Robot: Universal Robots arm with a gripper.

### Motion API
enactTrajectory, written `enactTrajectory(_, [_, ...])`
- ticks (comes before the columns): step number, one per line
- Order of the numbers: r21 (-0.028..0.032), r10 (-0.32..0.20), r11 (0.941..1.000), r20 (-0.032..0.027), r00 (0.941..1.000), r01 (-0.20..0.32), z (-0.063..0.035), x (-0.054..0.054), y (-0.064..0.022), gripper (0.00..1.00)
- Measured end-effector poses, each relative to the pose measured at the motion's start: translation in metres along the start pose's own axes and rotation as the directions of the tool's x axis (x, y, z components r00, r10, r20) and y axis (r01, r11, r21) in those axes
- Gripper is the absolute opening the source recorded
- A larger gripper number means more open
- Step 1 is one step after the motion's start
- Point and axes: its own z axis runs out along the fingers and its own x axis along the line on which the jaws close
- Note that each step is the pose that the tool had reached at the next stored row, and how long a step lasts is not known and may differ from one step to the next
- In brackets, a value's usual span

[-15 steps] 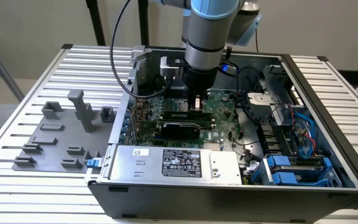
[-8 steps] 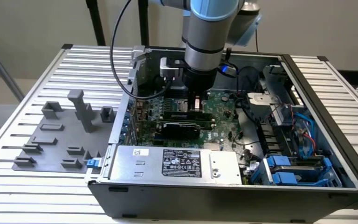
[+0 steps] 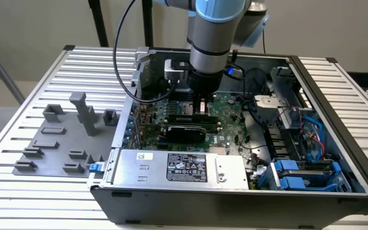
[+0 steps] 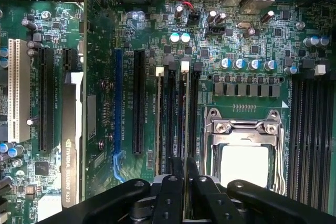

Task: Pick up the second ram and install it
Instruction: 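Insert the second ram into the second slot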

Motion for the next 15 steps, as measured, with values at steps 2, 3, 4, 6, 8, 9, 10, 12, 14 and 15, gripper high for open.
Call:
enactTrajectory(2, [0.0001, 0.000, 1.0000, 0.0001, 1.0000, 0.000, 0.0002, 0.0000, 0.0000, 0.00])
enactTrajectory(3, [0.0001, 0.000, 1.0000, 0.0002, 1.0000, 0.000, 0.0004, 0.0000, 0.0000, 0.00])
enactTrajectory(4, [0.0001, 0.000, 1.0000, 0.0001, 1.0000, 0.000, 0.0006, 0.0000, 0.0000, 0.00])
enactTrajectory(6, [0.0001, 0.000, 1.0000, 0.0001, 1.0000, 0.000, 0.0010, 0.0000, 0.0000, 0.00])
enactTrajectory(8, [0.0000, 0.000, 1.0000, 0.0001, 1.0000, 0.000, 0.0017, 0.0000, -0.0001, 0.00])
enactTrajectory(9, [0.0000, 0.000, 1.0000, 0.0000, 1.0000, 0.000, 0.0021, 0.0001, -0.0001, 0.00])
enactTrajectory(10, [0.0000, 0.000, 1.0000, 0.0000, 1.0000, 0.000, 0.0021, 0.0001, -0.0001, 0.00])
enactTrajectory(12, [0.0001, 0.000, 1.0000, 0.0001, 1.0000, 0.000, 0.0024, 0.0001, -0.0001, 0.00])
enactTrajectory(14, [0.0001, 0.000, 1.0000, 0.0002, 1.0000, 0.000, 0.0028, 0.0001, -0.0001, 0.00])
enactTrajectory(15, [0.0001, 0.000, 1.0000, 0.0002, 1.0000, 0.000, 0.0031, 0.0001, -0.0001, 0.00])
